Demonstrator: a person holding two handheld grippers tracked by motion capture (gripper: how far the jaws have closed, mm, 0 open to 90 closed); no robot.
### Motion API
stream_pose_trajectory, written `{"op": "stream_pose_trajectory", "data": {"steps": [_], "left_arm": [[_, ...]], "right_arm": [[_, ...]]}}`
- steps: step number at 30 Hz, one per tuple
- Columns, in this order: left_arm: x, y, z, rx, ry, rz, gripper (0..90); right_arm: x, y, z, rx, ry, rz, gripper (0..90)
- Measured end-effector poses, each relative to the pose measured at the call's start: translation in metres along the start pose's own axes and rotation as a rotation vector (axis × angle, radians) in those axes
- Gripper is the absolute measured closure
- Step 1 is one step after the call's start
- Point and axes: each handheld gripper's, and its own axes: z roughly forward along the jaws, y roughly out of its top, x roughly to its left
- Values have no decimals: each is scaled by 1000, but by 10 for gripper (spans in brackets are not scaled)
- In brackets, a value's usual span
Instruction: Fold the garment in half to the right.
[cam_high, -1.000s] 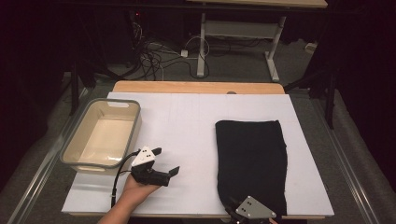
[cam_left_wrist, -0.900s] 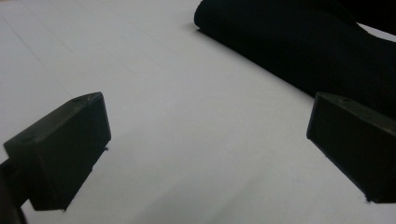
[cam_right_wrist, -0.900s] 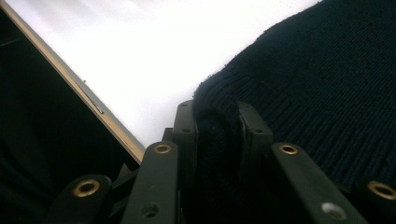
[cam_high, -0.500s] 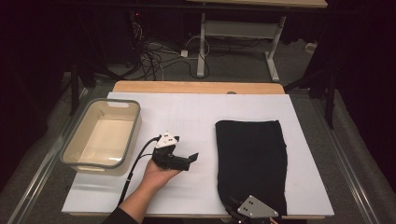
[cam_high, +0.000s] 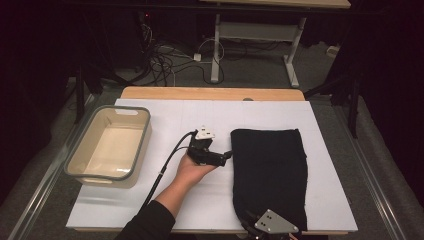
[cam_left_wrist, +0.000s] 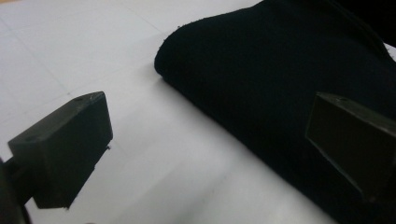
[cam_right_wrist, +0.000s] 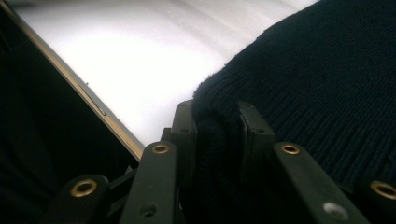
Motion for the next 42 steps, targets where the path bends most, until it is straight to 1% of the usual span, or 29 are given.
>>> {"op": "stream_pose_trajectory", "data": {"steps": [2, 4, 8, 10, 13, 15, 17, 18, 20, 23, 25, 27, 28, 31, 33, 34, 36, 39, 40, 41, 42], "left_arm": [[0, 5, 9, 8, -5, -8, 8], [0, 9, 16, 4, -2, -12, 38], [0, 17, 33, 27, -2, -29, 59], [-1, 21, 41, 41, -13, -36, 66], [-2, 27, 49, 53, -5, -45, 99], [-1, 30, 56, 74, 12, -55, 130], [2, 31, 62, 91, 17, -77, 141], [4, 31, 64, 100, 25, -88, 151], [6, 32, 68, 112, 49, -95, 161], [11, 30, 72, 136, 64, -118, 216], [12, 29, 74, 148, 64, -126, 221], [12, 28, 76, 157, 60, -137, 270], [12, 28, 76, 159, 65, -140, 286], [7, 28, 76, 169, 95, -122, 347], [5, 28, 77, 172, 104, -110, 416], [5, 28, 77, 170, 105, -110, 437], [4, 27, 77, 166, 86, -113, 520], [4, 27, 77, 157, 63, -130, 633], [3, 27, 76, 156, 61, -118, 671], [2, 27, 76, 153, 68, -103, 703], [2, 28, 75, 147, 71, -103, 727]], "right_arm": [[0, 0, 0, 0, 1, 2, 726], [0, 0, 0, 0, 0, 1, 725], [0, 0, 0, 0, 2, 3, 725], [0, 0, 0, -2, 1, 2, 724], [0, 0, 0, 0, 3, 7, 724], [0, 0, 0, -1, 3, 4, 724], [0, 0, 0, 0, 3, 7, 724], [0, 0, 0, 0, 3, 7, 723], [0, 0, 0, 0, 3, 7, 723], [0, 0, 0, 0, 4, 6, 723], [0, -1, 0, -1, 4, 7, 723], [0, -1, 0, -1, 3, 6, 723], [0, -1, 0, -1, 3, 6, 723], [0, -1, 0, -2, 2, 5, 723], [0, -1, 0, -1, 2, 6, 722], [0, -1, 0, -2, 2, 4, 723], [0, -1, 0, -2, 2, 3, 722], [0, -1, 0, -3, 1, -2, 724], [0, -1, 0, -3, 3, -1, 726], [0, -1, 0, -6, 3, -3, 728], [0, -1, 0, -9, 2, -6, 730]]}}
